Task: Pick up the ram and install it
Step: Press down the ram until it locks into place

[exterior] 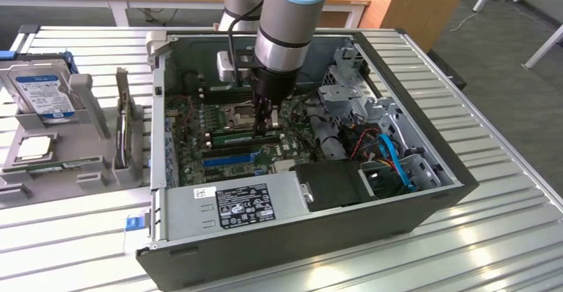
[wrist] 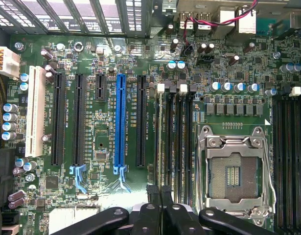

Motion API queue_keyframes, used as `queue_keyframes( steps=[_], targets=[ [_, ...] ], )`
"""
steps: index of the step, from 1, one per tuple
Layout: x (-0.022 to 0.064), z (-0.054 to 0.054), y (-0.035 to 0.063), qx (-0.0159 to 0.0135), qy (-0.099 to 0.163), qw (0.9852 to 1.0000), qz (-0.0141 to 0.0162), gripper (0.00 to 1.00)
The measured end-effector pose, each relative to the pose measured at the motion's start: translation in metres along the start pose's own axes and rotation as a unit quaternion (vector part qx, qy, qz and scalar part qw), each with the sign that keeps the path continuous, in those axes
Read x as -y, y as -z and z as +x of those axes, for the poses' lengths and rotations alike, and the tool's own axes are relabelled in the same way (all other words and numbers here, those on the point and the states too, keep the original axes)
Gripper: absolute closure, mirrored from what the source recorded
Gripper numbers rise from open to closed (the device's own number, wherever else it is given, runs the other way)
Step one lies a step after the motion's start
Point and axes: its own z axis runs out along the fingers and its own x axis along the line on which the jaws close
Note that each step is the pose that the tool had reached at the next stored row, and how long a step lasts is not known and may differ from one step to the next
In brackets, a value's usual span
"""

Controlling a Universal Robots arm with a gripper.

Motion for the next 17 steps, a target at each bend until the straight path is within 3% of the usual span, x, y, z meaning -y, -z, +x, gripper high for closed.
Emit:
queue_keyframes(
  steps=[17],
  targets=[
    [0.0000, 0.0000, 0.0000, 0.0000, 0.000, 1.0000, 0.0000, 0.88]
  ],
)
